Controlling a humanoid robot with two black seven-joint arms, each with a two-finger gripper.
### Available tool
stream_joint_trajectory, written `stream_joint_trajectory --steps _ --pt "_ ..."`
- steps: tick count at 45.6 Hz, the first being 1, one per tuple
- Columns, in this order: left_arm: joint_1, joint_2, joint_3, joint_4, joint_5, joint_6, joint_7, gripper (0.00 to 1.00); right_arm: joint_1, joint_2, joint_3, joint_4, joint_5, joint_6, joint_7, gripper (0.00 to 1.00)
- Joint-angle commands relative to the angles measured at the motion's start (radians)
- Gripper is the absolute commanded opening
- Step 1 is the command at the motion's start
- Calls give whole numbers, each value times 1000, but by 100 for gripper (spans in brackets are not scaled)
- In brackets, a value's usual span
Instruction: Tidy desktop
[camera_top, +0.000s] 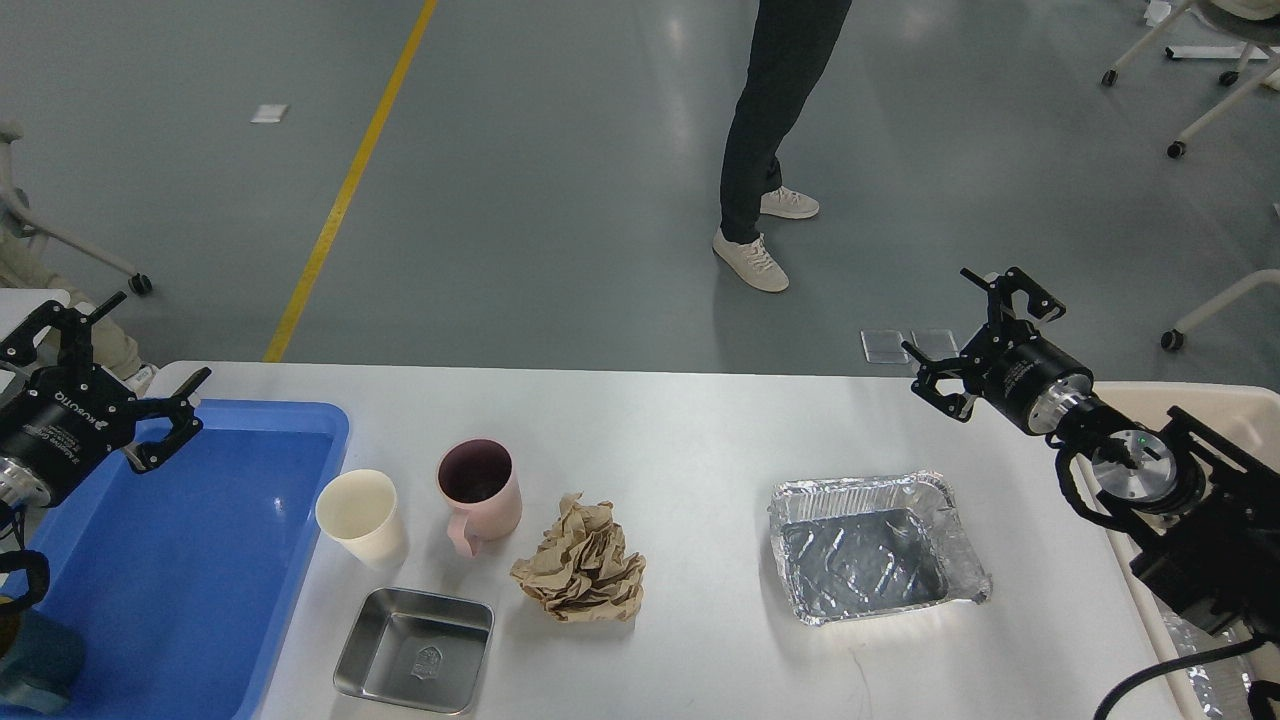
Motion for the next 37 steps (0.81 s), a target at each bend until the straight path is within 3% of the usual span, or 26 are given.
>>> stream_joint_trajectory --steps 1,10,37 --pt "-2 0 0 0 -1 7 1 97 -2 0 -1 0 -1 0 0 100" --pt "0 23 0 -5 2 -48 1 97 -2 0 -1 0 -6 0 0 100" --pt "2 16 -19 0 -4 -31 5 97 1 6 -1 -2 -15 -2 0 100"
